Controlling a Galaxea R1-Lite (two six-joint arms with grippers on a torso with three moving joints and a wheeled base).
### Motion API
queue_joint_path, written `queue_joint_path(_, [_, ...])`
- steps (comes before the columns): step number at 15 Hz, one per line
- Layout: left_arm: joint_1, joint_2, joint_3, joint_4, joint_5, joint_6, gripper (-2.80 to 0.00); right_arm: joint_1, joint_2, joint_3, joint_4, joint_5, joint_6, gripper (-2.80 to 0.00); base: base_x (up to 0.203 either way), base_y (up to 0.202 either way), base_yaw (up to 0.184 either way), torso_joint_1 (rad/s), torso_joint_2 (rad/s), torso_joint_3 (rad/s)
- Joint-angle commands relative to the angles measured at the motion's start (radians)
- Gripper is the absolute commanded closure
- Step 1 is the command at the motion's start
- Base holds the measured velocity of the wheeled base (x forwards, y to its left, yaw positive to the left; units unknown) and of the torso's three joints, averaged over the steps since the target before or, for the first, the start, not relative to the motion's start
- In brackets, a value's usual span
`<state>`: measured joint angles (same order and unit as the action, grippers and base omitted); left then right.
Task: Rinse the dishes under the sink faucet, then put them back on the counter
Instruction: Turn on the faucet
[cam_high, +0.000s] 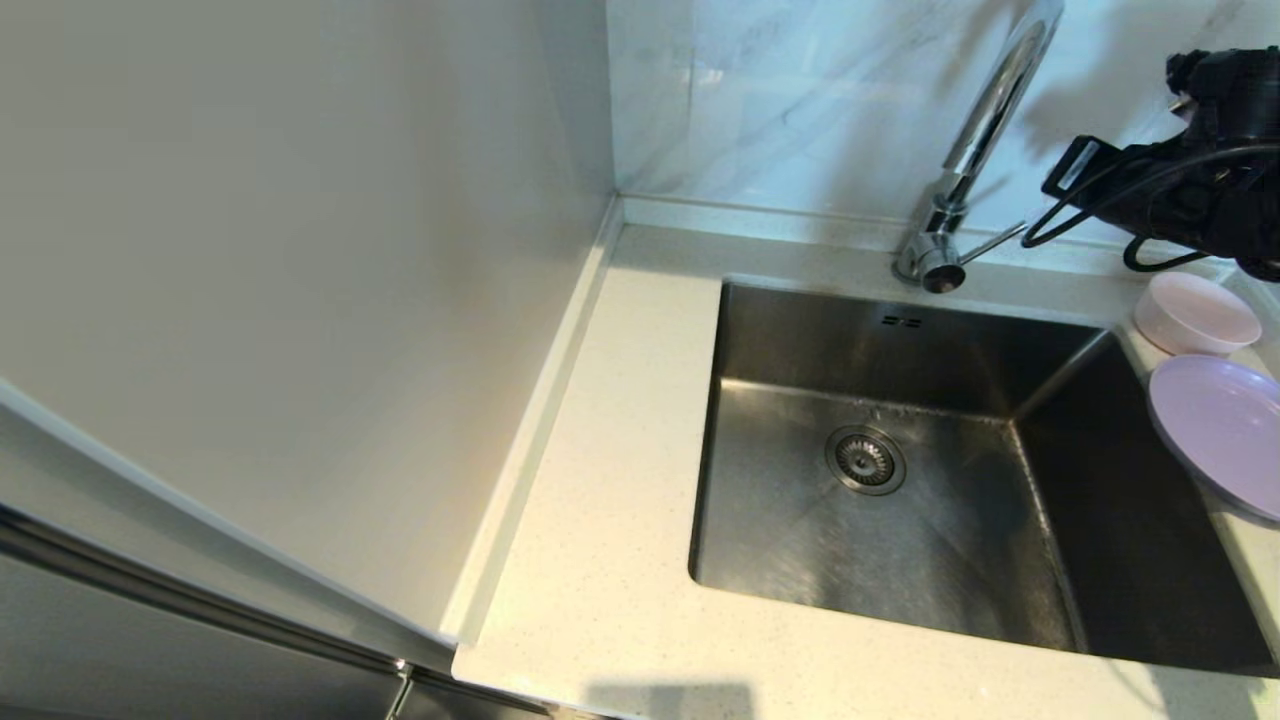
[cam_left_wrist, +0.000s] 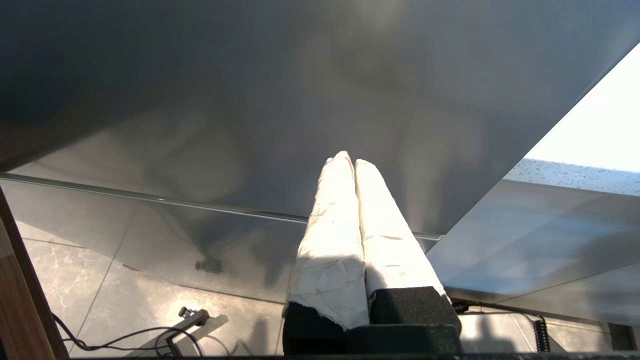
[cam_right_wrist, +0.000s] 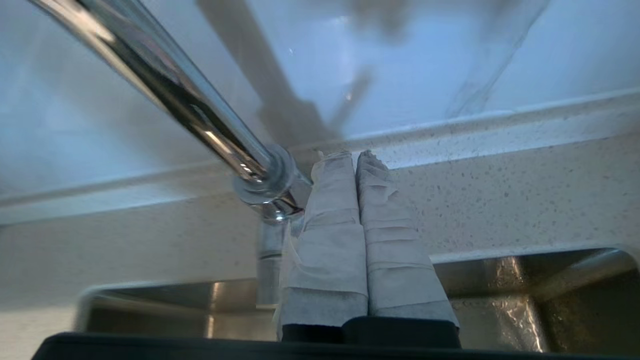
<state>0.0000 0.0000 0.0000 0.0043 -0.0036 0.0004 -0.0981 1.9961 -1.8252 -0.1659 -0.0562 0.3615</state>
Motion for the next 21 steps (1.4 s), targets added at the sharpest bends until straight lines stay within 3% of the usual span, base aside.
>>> queue_joint_path(1, [0.000, 0.000, 0.000, 0.000, 0.001, 0.000, 0.00, 0.000, 0.064, -0.047, -0.006, -0.001, -0.007, 0.00, 0.000, 0.000, 0.000, 0.000, 0.00, 0.000])
queue_joint_path(9, [0.000, 0.000, 0.000, 0.000, 0.001, 0.000, 0.00, -0.003, 0.083, -0.049, 0.008, -0.004, -0.032, 0.00, 0.000, 0.000, 0.000, 0.000, 0.00, 0.000])
queue_joint_path(16, [0.000, 0.000, 0.000, 0.000, 0.001, 0.000, 0.00, -0.018, -0.028, 0.072, 0.089, 0.096, -0.052, 0.00, 0.000, 0.000, 0.000, 0.000, 0.00, 0.000])
queue_joint_path(21, [0.000, 0.000, 0.000, 0.000, -0.001, 0.000, 0.00, -0.017, -0.026, 0.052, 0.081, 0.094, -0.052, 0.00, 0.000, 0.000, 0.000, 0.000, 0.00, 0.000])
